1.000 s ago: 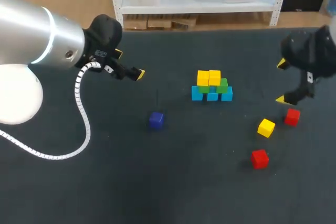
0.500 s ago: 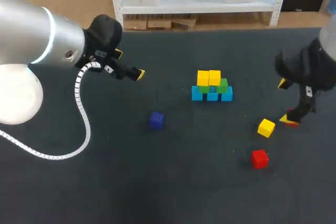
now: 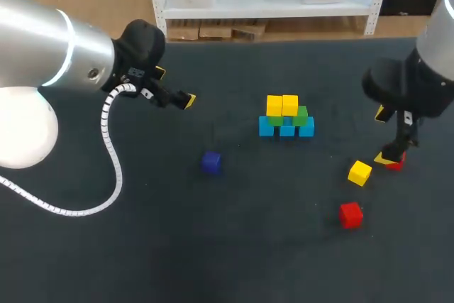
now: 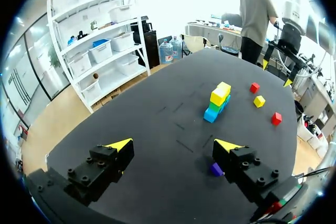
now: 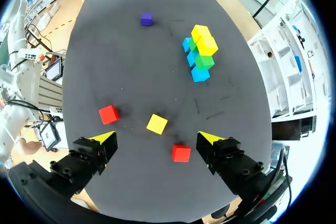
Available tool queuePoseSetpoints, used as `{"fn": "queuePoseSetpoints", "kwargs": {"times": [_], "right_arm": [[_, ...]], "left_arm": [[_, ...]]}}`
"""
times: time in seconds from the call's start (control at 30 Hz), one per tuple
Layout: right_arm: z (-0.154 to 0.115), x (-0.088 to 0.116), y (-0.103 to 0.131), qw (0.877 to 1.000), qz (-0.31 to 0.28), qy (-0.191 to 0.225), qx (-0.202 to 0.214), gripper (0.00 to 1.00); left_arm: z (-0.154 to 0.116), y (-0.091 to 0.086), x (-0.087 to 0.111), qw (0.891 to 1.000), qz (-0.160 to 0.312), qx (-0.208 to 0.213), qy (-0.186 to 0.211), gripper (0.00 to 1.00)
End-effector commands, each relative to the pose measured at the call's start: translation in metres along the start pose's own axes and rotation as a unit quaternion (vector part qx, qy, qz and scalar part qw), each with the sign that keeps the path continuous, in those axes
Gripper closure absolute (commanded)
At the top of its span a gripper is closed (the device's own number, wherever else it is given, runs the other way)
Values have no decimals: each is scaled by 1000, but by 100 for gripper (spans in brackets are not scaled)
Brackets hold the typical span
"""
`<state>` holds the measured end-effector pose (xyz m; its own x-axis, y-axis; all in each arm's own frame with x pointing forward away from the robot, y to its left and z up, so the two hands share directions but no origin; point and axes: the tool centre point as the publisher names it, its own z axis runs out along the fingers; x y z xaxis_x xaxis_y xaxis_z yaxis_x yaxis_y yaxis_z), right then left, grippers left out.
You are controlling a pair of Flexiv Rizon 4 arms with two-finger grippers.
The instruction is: Place the blue cubes, place green cubes on the blue cubes, place the yellow cubes on the green cubes, then place the red cubes on the yellow cubes, and place purple cube on the red cubes.
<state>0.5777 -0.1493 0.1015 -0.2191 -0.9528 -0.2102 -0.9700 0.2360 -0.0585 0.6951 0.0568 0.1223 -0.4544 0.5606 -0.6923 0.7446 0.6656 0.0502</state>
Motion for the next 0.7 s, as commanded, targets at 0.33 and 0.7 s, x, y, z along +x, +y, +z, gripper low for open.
{"fn": "queuePoseSetpoints", "kwargs": {"times": [0.33, 0.7], "right_arm": [[7, 1, -8, 1000, 26, 11, -6, 0], [32, 19, -11, 992, 122, 25, -37, 0]], "left_arm": [[-1, 2, 1, 1000, 1, 4, -3, 0], [-1, 2, 1, 1000, 1, 4, -3, 0]]}}
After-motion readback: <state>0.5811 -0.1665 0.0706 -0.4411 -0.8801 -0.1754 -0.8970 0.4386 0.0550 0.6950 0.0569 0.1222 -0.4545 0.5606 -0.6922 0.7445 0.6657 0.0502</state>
